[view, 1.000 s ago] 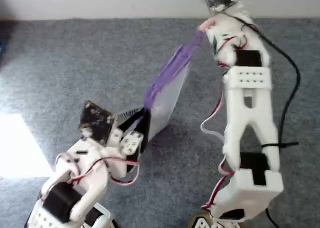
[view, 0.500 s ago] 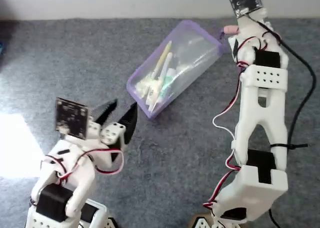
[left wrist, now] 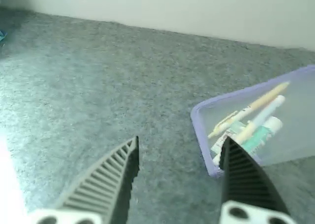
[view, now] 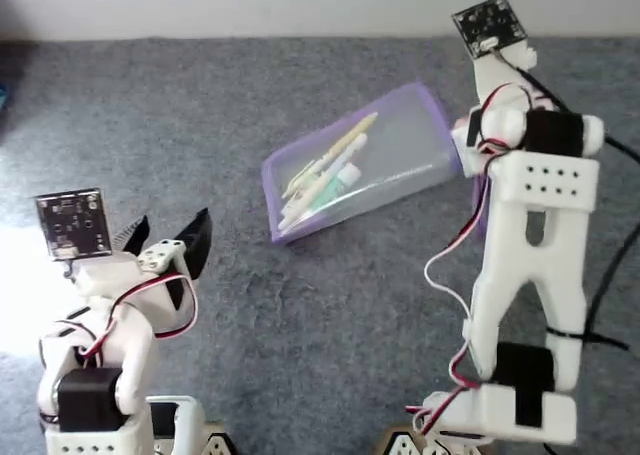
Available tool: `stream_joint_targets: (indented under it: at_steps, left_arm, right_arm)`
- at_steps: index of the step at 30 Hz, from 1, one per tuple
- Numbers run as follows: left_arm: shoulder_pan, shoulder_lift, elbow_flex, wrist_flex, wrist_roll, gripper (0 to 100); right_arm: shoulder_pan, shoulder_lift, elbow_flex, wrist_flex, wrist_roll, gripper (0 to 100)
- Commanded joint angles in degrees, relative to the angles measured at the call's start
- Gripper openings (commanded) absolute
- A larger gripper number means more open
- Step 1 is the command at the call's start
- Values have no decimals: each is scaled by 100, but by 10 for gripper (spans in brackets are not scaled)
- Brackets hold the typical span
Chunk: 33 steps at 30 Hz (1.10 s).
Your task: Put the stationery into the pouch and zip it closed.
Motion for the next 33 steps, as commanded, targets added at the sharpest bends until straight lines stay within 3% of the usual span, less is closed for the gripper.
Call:
stream_joint_targets:
  at_steps: [1, 6, 10, 17, 27, 33]
  left_arm:
    - [-229, -70, 110, -9, 88, 261]
    - [-229, -70, 382, 26, 202, 261]
    - [-229, -70, 418, 44, 352, 262]
    - [-220, -70, 418, 44, 343, 265]
    - [-220, -70, 426, 44, 360, 265]
    - [-185, -79, 400, 44, 343, 261]
  right_arm:
    - [-163, -637, -290, 787, -255, 7]
    - [-409, -1165, -290, 1763, -633, 8]
    - [-567, -1534, -281, 1859, -826, 32]
    - [-312, -2325, 44, 1868, -826, 298]
    - [-259, -3925, 1073, 1868, -870, 307]
    - [-268, -4637, 2084, 1868, -2145, 298]
